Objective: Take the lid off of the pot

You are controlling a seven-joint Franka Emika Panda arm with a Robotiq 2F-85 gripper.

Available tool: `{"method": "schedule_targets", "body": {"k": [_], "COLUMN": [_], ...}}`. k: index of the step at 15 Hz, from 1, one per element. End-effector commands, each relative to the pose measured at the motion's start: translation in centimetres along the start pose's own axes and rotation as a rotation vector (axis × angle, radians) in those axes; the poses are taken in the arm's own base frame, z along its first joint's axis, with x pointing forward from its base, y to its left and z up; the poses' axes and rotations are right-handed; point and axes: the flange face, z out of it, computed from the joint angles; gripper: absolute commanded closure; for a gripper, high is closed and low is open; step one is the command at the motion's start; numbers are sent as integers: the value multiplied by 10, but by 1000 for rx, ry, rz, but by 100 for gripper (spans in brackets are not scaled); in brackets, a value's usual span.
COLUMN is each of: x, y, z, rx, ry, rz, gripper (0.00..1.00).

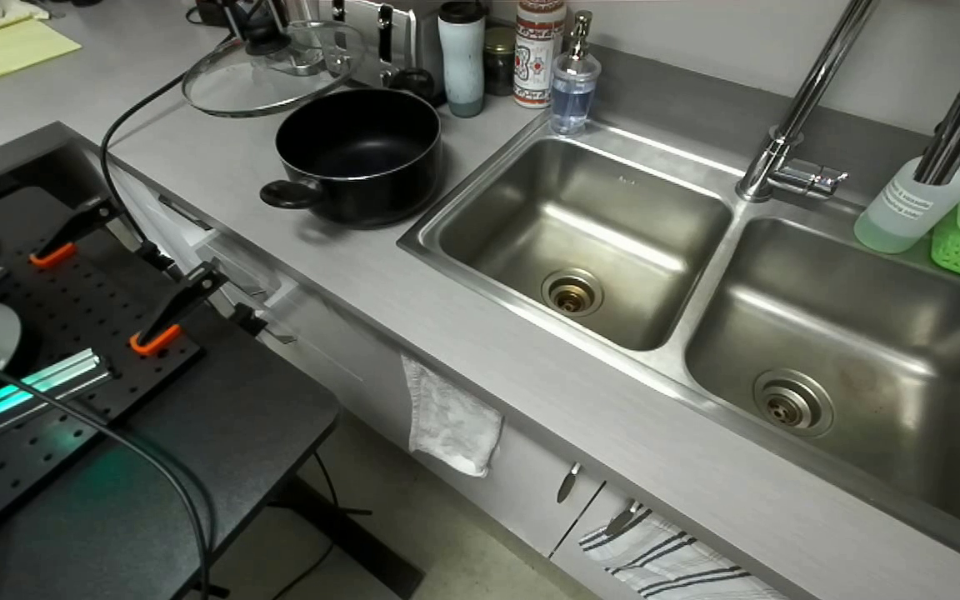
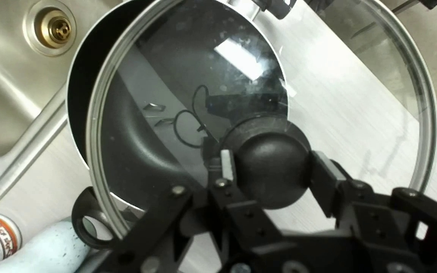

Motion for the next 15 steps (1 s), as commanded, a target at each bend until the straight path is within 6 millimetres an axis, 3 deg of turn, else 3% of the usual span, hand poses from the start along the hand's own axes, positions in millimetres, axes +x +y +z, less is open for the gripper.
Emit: {"method": "schedule_targets", "body": {"k": [1,15], "x": [6,59], "y": [-21,-103], "z": [-17,-21], "rx": [-57,-117], "ry": [9,4], "rz": [-54,-307], "gripper": [75,75]}}
